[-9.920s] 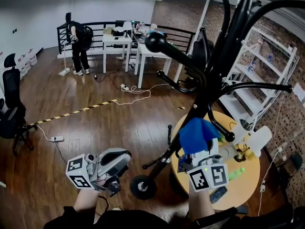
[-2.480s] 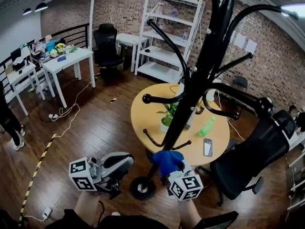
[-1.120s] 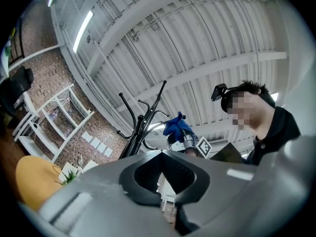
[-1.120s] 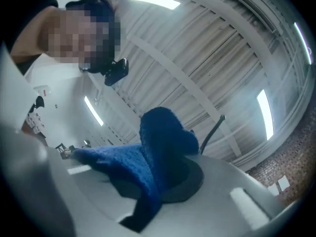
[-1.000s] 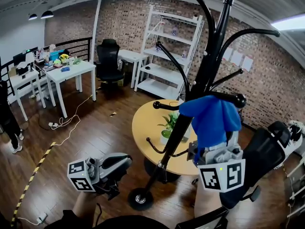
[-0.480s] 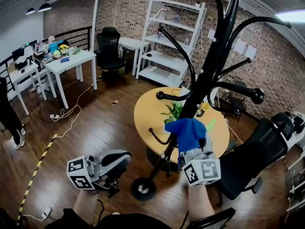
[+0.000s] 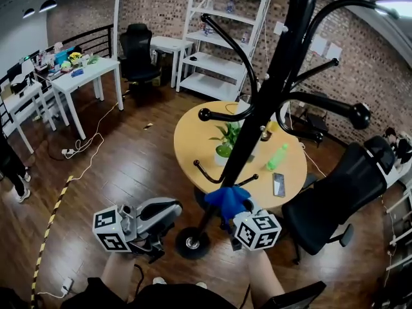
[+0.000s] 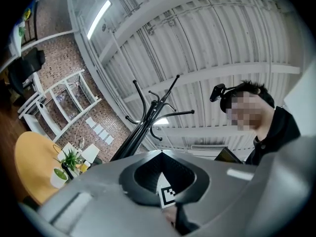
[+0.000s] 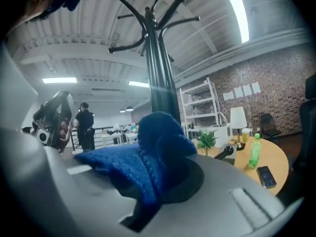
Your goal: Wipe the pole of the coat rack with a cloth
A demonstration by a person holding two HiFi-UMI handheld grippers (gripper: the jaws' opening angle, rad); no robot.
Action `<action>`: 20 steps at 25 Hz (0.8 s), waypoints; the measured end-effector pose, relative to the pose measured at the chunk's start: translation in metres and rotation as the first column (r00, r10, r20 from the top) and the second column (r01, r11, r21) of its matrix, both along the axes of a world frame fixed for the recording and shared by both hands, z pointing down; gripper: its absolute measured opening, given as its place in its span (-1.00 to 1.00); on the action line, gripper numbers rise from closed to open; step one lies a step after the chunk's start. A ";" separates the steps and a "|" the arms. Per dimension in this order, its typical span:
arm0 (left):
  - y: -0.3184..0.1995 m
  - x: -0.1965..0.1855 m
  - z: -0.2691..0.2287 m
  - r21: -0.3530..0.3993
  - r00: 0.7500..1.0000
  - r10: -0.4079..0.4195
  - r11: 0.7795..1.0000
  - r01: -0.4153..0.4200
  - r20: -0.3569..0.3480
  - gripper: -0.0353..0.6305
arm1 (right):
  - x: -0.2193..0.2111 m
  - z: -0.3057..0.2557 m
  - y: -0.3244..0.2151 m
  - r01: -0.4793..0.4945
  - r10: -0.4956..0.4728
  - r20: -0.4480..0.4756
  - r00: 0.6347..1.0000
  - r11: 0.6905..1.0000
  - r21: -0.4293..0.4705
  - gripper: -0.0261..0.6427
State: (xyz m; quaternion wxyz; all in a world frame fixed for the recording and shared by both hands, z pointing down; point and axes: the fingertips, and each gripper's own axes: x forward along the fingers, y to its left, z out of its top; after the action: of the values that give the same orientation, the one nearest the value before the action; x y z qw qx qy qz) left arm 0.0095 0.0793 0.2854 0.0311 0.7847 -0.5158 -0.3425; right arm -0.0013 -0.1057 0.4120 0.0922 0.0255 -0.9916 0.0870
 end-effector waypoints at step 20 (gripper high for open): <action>-0.002 -0.007 0.000 0.017 1.000 -0.005 1.000 0.005 -0.011 -0.89 | 0.005 0.028 0.007 0.011 -0.013 -0.024 1.000 0.996 -0.088 -0.85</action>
State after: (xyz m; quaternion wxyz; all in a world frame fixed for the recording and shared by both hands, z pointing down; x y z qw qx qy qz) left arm 0.0029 0.0775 0.2852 0.0264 0.7817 -0.5145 -0.3514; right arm 0.0034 -0.0985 0.4403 0.1058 0.0166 -0.9858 0.1295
